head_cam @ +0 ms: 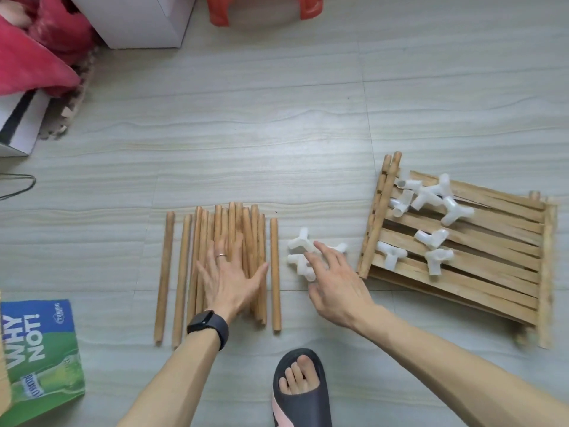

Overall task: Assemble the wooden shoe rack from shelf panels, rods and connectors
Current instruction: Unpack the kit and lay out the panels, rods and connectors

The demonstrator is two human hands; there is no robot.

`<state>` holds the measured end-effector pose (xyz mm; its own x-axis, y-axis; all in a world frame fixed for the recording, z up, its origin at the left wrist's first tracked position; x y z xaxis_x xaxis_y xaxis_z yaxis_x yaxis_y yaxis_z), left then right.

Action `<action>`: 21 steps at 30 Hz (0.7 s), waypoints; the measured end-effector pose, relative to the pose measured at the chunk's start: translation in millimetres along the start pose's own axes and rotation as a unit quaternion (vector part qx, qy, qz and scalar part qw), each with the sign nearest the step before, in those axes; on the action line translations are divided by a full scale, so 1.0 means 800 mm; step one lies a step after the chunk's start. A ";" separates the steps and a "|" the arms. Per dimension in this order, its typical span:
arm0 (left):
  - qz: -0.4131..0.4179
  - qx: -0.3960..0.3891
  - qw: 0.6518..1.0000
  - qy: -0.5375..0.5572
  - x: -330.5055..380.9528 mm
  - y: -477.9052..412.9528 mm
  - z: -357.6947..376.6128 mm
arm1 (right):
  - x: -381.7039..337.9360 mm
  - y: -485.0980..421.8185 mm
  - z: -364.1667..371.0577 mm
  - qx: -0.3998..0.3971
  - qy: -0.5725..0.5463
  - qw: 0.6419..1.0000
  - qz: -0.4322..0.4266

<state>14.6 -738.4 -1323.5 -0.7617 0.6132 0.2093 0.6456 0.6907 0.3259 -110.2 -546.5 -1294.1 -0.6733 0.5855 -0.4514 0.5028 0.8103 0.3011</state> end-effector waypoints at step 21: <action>0.414 -0.020 0.908 -0.058 0.358 0.060 0.031 | 0.259 0.090 -0.100 0.144 0.011 0.963 0.229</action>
<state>-171.3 -519.6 -1270.9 -0.0044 0.9542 0.2990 0.9902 -0.0376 0.1346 -256.7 -365.0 -1298.7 -0.3552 0.8823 -0.3088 0.8767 0.4291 0.2175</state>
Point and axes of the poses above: each hand's wrist, its own y-axis away from the middle knuckle, its own z-axis out of the palm, x = y × z, the point moved 7 cm from there along -y, towards the middle knuckle
